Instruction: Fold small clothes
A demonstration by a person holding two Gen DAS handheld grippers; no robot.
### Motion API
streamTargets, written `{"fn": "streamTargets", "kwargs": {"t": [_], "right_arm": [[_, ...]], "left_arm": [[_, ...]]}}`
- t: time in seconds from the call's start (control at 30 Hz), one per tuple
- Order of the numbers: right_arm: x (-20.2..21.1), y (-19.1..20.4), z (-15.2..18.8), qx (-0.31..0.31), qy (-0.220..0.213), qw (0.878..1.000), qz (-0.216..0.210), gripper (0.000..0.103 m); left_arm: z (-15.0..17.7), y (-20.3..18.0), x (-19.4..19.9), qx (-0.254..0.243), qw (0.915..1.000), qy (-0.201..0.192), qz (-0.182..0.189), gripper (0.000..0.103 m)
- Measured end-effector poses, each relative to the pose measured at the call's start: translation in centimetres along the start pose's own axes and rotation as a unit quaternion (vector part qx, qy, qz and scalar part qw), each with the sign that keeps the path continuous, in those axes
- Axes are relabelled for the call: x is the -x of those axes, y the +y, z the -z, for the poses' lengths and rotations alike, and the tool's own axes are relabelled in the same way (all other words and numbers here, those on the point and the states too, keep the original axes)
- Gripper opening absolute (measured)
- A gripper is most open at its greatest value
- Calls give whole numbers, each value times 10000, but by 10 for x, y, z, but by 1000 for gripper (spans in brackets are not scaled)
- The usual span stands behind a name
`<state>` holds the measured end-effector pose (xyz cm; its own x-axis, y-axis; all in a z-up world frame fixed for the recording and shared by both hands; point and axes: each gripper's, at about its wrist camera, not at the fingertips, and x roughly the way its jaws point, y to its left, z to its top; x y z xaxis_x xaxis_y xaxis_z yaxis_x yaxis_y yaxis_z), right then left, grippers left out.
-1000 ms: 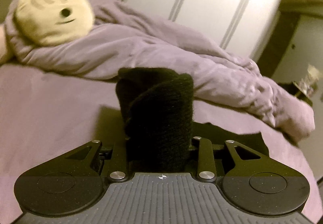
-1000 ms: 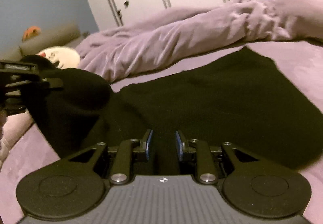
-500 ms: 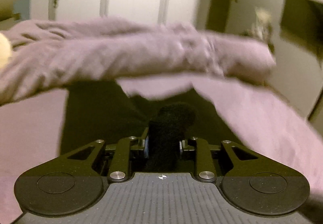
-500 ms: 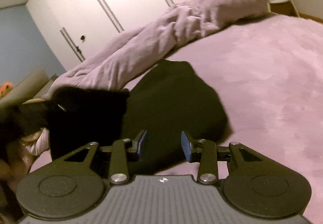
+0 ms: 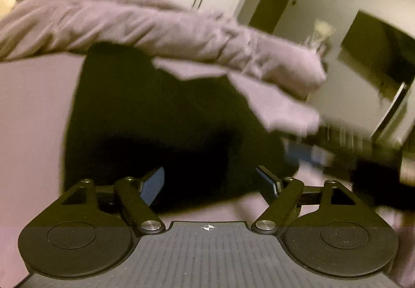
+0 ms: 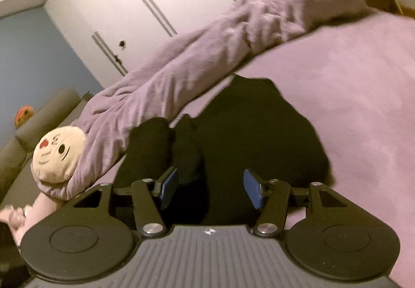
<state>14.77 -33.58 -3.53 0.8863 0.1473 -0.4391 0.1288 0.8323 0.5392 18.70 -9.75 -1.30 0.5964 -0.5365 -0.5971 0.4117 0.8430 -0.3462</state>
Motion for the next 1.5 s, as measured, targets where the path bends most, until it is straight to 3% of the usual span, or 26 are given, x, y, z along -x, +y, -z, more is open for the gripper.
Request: {"fn": "streamTargets", "kwargs": {"t": [0.13,0.2,0.27,0.4,0.5,0.53,0.57,0.63,0.77,0.87,1.1,1.33,1.5], "right_arm": [[-9,30,-4,407,62,9988,-274,58],[-25,46,-7,585,227,9974,-365,58],[-41,64,-11,889,308,9949,-377,59],[-78,87,-19,1163,781,9889,-488,69],[-106,87,-18,1143,1322,9839,-375,69],[-110,84,-16,1098,1445,9827,-381,66],[-113,81,-15,1017,1546,9818,-417,51],[-112,74,-11,805,1637,9810,-661,33],[-109,66,-7,681,1649,9807,-803,31],[-114,62,-7,487,1729,9802,-830,42],[-127,56,-6,14,1850,9775,-1008,45],[-121,59,-1,196,1662,9810,-986,32],[-110,72,1,774,1406,9841,-762,25]], "left_arm": [[27,27,27,241,9956,260,-864,82],[32,39,33,320,9881,366,-1461,82],[32,50,37,386,9844,383,-1672,82],[27,66,36,695,9809,476,-1753,82],[28,73,35,828,9790,554,-1778,82],[27,73,34,867,9789,570,-1763,82],[26,76,31,895,9789,593,-1740,82],[29,76,30,903,9782,650,-1755,82],[34,78,29,969,9769,714,-1768,82],[34,78,26,966,9763,750,-1785,82],[38,77,22,989,9747,830,-1825,83],[34,80,23,1052,9743,822,-1815,83],[19,89,39,1288,9735,492,-1826,84]]}}
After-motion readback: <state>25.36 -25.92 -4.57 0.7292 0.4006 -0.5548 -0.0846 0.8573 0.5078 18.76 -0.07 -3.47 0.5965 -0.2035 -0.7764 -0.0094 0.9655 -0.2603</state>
